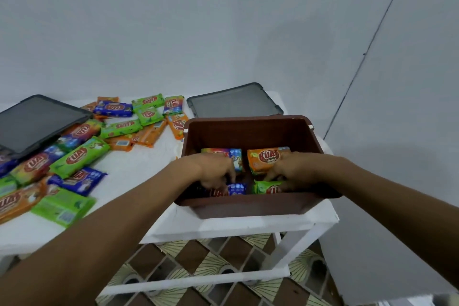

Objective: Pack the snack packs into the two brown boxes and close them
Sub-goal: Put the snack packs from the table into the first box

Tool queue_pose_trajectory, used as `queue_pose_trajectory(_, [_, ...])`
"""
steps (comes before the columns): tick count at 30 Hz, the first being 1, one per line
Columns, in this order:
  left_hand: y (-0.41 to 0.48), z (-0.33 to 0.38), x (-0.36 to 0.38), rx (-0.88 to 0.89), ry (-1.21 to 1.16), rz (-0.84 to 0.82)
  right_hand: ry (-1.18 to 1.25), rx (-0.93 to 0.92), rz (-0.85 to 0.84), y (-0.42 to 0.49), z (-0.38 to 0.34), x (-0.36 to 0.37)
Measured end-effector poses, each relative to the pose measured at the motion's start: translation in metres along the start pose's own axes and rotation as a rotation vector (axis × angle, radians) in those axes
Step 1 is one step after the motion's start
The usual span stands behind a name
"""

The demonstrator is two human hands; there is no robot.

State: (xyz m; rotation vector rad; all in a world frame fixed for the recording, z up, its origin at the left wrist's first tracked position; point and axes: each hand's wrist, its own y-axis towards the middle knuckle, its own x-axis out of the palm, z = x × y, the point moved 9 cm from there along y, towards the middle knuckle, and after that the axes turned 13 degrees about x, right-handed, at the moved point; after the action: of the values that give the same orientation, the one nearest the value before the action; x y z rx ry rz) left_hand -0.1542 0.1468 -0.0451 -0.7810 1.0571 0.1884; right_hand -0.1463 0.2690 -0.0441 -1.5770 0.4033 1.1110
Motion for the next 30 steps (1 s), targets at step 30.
queue_pose_trajectory(30, [-0.168, -0.158, -0.017, -0.110, 0.199, 0.772, 0.161, -0.178, 0.815, 0.036, -0.141, -0.188])
